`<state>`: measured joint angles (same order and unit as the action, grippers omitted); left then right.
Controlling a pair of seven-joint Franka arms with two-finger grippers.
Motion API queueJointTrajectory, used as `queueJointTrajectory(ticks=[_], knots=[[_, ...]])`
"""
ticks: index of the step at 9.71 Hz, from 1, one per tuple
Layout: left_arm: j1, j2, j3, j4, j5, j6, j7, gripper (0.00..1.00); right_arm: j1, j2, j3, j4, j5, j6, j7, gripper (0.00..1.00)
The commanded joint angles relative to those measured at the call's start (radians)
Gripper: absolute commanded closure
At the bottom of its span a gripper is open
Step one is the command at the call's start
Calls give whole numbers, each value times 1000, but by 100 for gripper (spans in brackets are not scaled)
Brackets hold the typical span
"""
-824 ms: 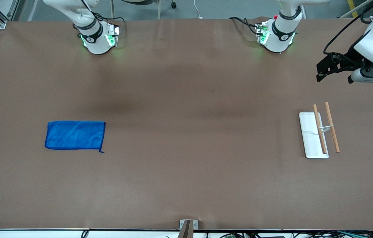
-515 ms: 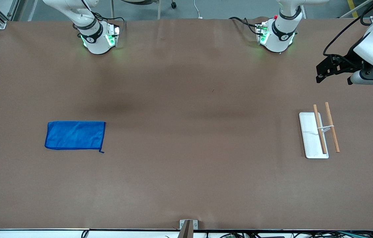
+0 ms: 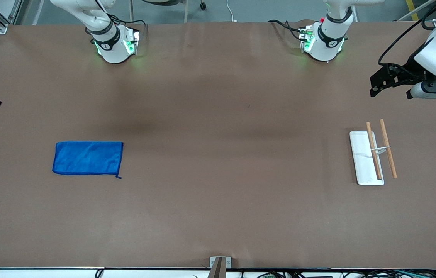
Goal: Right arm passes towel to left arm to hang
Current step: 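Move the right gripper down over the blue towel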
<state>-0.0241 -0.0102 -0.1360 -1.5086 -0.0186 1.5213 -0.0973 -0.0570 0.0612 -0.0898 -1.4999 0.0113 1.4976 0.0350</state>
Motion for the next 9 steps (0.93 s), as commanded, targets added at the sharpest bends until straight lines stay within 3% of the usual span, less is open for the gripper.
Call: queueJointTrajectory(ticks=[1, 5, 9], knots=[[6, 19, -4, -7, 3, -6, 8, 0, -6, 74, 7, -115, 7, 123, -50, 0], [6, 26, -1, -7, 3, -6, 10, 0, 16, 127, 8, -552, -36, 707, -129, 0], [6, 27, -1, -7, 3, -4, 10, 0, 22, 281, 10, -702, -48, 1042, -135, 0]])
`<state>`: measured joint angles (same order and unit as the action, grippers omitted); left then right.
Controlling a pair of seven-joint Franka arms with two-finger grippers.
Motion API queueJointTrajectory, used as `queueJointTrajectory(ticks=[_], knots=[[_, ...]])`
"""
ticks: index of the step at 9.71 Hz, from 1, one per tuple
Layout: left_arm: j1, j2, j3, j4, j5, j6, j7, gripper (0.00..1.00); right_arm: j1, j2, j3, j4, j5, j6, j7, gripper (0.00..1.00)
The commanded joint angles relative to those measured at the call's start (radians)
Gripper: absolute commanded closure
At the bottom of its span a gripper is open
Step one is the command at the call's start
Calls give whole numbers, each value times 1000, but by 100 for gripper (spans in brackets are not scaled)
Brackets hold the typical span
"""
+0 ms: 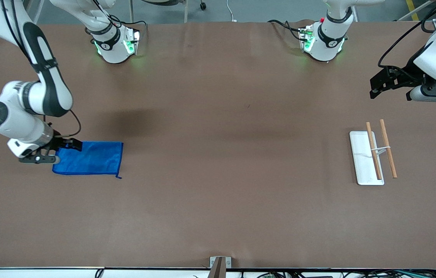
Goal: Right arm passes towel to left arm to hang
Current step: 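Lower the right gripper and pinch the middle of the blue towel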
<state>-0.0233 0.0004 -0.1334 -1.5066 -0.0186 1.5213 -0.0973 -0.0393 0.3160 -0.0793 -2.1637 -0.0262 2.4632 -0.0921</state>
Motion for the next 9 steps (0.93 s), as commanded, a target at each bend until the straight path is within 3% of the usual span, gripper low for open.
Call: queueJointTrajectory(ticks=[1, 6, 9], knots=[[5, 18, -3, -9, 3, -3, 10, 0, 4, 58, 7, -80, -9, 174, -8, 0], [6, 27, -3, -7, 5, -1, 10, 0, -1, 120, 29, -87, -8, 233, -1, 5], [5, 27, -3, -7, 5, -1, 10, 0, -4, 153, 27, -87, -8, 290, -1, 19]])
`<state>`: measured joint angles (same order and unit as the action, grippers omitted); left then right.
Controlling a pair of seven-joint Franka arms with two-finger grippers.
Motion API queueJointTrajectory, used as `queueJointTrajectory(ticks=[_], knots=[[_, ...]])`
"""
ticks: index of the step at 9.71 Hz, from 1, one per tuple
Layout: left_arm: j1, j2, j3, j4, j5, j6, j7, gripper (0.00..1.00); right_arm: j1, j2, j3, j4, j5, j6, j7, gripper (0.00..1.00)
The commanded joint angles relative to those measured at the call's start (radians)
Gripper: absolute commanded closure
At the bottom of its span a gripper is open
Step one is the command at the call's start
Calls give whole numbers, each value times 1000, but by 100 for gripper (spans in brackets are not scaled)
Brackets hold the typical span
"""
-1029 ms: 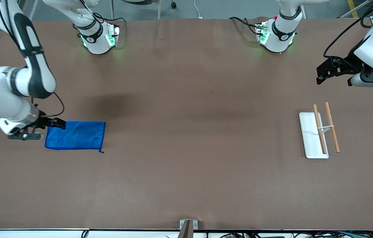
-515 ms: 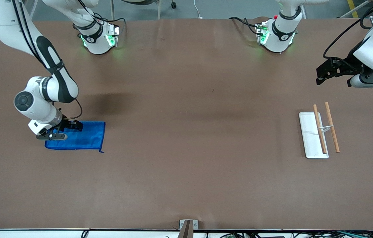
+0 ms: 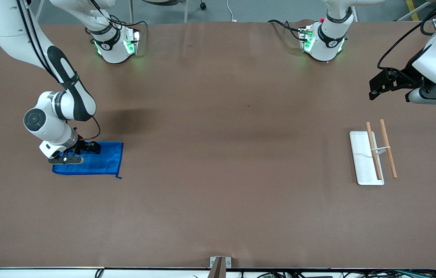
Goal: Right arm passes towel to left arm to hang
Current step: 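Lower the right gripper and pinch the middle of the blue towel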
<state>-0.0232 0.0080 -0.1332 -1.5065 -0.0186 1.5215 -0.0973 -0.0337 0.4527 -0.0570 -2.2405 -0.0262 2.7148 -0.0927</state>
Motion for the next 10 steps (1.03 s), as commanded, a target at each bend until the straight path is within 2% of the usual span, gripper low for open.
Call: queueJointTrajectory(ticks=[1, 2, 3, 4, 5, 7, 10], knots=[[3, 20, -3, -8, 5, -1, 10, 0, -9, 18, 6, -8, -8, 37, 2, 40], [5, 20, -3, -8, 5, -1, 10, 0, -9, 17, 6, -8, -8, 31, 2, 60], [5, 20, -3, -8, 5, -1, 10, 0, -9, 15, 6, -7, -8, 20, 4, 76], [5, 20, -3, -6, 5, -1, 10, 0, -9, 3, 11, -1, -6, -36, 4, 87], [3, 20, -3, -6, 5, -1, 10, 0, -9, -29, 20, 16, -1, -114, 5, 95], [3, 20, -3, -4, 8, -1, 10, 0, -6, -75, 25, 82, 5, -302, 7, 98], [3, 20, -3, -4, 5, -1, 7, 0, -6, -155, 51, 137, 6, -492, 8, 97]])
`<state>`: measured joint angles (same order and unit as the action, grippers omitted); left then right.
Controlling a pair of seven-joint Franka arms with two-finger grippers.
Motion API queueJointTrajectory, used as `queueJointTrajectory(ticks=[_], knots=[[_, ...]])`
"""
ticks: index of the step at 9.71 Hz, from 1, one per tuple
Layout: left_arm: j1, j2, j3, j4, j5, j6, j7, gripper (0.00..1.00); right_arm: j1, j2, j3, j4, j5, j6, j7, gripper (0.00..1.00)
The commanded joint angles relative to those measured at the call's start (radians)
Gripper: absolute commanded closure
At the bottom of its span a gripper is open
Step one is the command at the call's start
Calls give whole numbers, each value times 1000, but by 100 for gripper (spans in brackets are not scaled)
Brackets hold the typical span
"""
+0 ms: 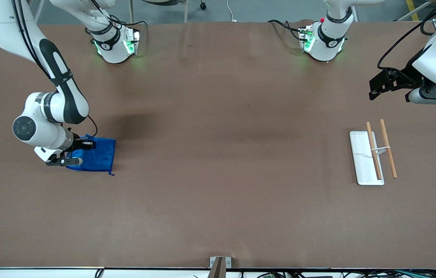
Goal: Right arm passes towel to left arm to hang
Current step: 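Lift the towel with the right gripper and carry it toward the table center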
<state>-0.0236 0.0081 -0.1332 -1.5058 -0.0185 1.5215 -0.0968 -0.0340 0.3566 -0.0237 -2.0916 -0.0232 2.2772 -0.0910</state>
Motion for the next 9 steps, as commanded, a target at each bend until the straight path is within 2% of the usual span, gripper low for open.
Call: queueJointTrajectory(ticks=[1, 3, 4, 5, 6, 9], knots=[[5, 20, -3, -5, 3, -1, 11, 0, -9, -97, 60, -8, 12, -112, 7, 99], [5, 21, -2, -2, 6, -1, 23, 0, -4, -146, 102, 19, 173, -186, -2, 100], [4, 21, 0, -1, 9, -1, 16, 0, -7, -151, 137, 63, 195, -249, -4, 100], [5, 23, 0, -1, 11, -1, 8, 0, -9, -157, 178, 114, 257, -310, -3, 100], [1, 26, 0, -1, 15, -1, 2, 0, -7, -160, 195, 157, 375, -365, -9, 100], [-15, 75, -6, 24, 8, -1, -55, 0, -4, -163, 293, 194, 648, -371, -10, 100]])
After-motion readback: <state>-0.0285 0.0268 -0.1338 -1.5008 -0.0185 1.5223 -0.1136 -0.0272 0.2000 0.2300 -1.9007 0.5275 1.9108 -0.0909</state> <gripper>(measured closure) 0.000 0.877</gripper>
